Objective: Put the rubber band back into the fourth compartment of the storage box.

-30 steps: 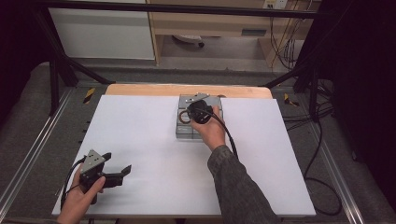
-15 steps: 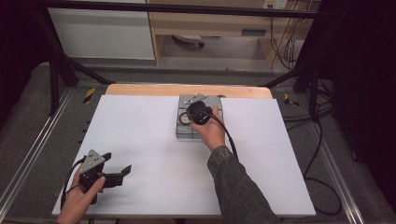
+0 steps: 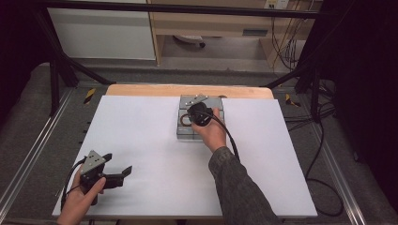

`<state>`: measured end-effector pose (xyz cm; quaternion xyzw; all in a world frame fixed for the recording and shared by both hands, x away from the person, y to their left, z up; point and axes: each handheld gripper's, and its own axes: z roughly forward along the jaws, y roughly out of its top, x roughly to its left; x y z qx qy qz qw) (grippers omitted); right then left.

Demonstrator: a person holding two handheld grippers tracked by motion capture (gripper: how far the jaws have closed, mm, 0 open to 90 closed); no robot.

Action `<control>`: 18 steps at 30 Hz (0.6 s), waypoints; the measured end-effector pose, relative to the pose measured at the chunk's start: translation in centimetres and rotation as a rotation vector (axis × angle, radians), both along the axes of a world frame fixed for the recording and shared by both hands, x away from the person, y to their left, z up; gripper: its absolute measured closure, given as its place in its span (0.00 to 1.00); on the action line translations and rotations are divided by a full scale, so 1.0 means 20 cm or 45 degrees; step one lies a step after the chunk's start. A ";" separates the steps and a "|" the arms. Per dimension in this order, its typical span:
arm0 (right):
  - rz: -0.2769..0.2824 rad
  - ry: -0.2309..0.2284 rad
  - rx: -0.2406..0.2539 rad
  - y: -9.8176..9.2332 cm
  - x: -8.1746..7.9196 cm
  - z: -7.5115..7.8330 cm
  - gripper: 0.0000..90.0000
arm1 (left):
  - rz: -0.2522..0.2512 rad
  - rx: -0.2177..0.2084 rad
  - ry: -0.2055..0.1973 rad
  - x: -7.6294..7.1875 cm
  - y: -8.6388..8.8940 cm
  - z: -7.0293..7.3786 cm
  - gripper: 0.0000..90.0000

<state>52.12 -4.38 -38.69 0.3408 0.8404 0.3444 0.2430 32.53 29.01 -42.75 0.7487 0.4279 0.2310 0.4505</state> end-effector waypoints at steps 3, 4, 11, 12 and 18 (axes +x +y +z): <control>-0.007 0.001 0.002 0.00 0.00 -0.01 0.95 | -0.002 -0.001 0.001 0.00 0.00 0.00 0.07; -0.003 0.007 -0.006 0.00 0.00 -0.01 0.95 | -0.003 -0.001 0.001 0.00 0.00 0.00 0.07; 0.002 0.010 -0.025 0.00 0.00 -0.03 0.95 | -0.005 0.004 0.000 0.00 0.00 0.00 0.07; 0.002 0.013 -0.027 0.00 0.00 -0.04 0.95 | -0.004 0.003 0.000 0.00 0.00 0.00 0.07; 0.013 0.020 -0.039 0.02 -0.01 -0.06 0.95 | -0.004 -0.001 0.001 0.00 0.00 0.00 0.08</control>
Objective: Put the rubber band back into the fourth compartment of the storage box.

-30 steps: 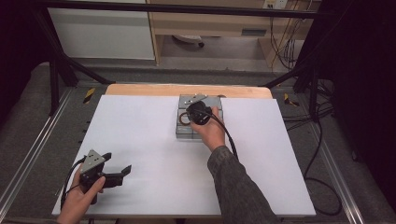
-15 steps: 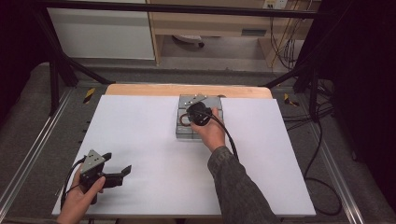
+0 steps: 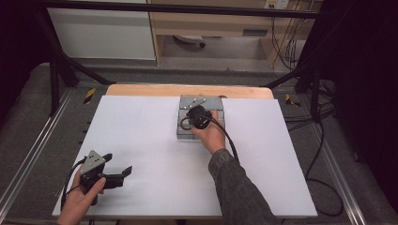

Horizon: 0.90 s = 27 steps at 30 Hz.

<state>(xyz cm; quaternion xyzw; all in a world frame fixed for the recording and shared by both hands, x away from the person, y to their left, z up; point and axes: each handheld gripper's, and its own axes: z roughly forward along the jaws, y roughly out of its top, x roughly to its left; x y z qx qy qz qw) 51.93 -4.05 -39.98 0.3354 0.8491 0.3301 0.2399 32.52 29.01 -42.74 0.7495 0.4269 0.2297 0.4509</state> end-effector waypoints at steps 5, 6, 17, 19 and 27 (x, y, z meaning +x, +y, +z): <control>0.009 0.009 -0.014 0.01 -0.01 -0.02 0.95 | -0.003 0.004 -0.002 0.00 0.00 0.00 0.08; 0.012 0.006 -0.013 0.01 -0.01 -0.02 0.95 | -0.003 0.004 -0.001 0.00 0.00 0.00 0.08; 0.018 0.040 -0.020 0.02 -0.03 -0.07 0.95 | -0.004 0.004 -0.001 0.00 0.00 0.00 0.08; 0.020 0.046 -0.013 0.01 -0.03 -0.07 0.94 | -0.004 0.005 0.000 0.00 0.00 0.00 0.07; 0.038 0.044 0.024 0.01 -0.03 -0.06 0.89 | -0.005 0.006 0.001 0.00 0.00 0.00 0.07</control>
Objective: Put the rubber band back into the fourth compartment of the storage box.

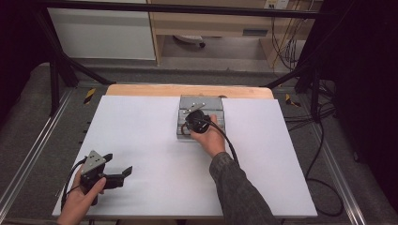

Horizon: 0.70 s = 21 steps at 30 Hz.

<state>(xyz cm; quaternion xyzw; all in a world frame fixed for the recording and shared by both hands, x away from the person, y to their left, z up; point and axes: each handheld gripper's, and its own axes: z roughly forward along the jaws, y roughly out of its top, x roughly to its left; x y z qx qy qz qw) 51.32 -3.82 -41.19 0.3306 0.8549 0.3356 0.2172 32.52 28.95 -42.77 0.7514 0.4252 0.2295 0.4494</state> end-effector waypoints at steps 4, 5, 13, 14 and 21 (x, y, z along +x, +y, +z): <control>-0.003 0.008 0.009 0.00 0.00 0.00 0.89 | 0.000 -0.001 -0.001 0.00 0.00 0.00 0.08; -0.001 0.009 0.010 0.00 0.00 0.01 0.89 | 0.000 0.000 0.000 0.00 0.00 0.00 0.08; -0.008 0.002 0.021 -0.01 -0.01 0.02 0.89 | 0.000 0.001 -0.001 0.00 0.00 0.00 0.07; -0.007 0.001 0.019 -0.01 -0.01 0.02 0.89 | -0.001 0.000 0.000 0.00 0.00 0.00 0.08; -0.005 -0.010 0.031 -0.01 -0.01 0.03 0.88 | -0.001 0.000 0.000 0.00 0.00 0.00 0.07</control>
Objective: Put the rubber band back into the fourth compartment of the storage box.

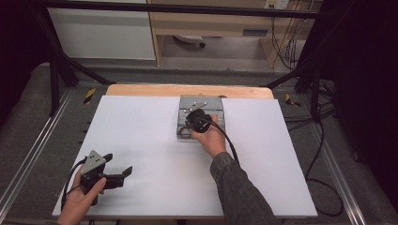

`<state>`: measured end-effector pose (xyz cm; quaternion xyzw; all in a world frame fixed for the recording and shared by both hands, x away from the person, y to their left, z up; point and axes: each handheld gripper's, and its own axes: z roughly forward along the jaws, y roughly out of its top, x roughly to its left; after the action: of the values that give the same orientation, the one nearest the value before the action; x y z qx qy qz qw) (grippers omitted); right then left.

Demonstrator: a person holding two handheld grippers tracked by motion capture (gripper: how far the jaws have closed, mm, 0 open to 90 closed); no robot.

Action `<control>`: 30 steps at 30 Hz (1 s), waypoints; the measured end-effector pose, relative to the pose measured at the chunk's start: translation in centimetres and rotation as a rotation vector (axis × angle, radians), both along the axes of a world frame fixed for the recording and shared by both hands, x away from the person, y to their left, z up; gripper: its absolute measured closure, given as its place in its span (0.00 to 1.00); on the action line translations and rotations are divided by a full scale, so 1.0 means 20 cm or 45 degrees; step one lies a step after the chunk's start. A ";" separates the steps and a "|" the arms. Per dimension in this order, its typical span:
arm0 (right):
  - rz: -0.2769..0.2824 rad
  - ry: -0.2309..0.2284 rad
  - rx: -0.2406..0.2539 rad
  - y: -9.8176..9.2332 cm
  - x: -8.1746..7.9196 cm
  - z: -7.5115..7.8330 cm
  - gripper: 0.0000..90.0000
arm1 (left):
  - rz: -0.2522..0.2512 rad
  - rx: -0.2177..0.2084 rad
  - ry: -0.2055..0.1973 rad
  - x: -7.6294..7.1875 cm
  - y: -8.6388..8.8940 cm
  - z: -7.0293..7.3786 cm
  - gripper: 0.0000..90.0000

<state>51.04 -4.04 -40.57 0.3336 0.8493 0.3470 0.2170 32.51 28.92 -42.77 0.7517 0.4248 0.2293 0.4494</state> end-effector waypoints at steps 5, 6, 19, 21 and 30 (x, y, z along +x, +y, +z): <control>-0.007 0.002 0.018 0.00 0.00 0.01 0.86 | 0.000 0.002 -0.001 0.00 0.00 0.00 0.08; -0.007 0.003 0.028 0.00 0.00 0.01 0.86 | -0.001 0.001 0.000 0.00 0.00 0.00 0.07; -0.034 0.007 0.094 -0.03 -0.02 0.03 0.75 | 0.003 0.000 -0.002 0.00 0.00 0.00 0.08; -0.041 0.003 0.099 -0.03 -0.02 0.03 0.73 | 0.003 0.001 -0.001 0.00 0.00 0.00 0.07; -0.070 0.025 0.145 -0.03 -0.02 0.04 0.62 | 0.002 0.001 -0.001 0.00 0.00 0.00 0.07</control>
<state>50.73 -4.72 -39.86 0.3720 0.8207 0.3853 0.1989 32.51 28.92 -42.79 0.7513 0.4251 0.2304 0.4491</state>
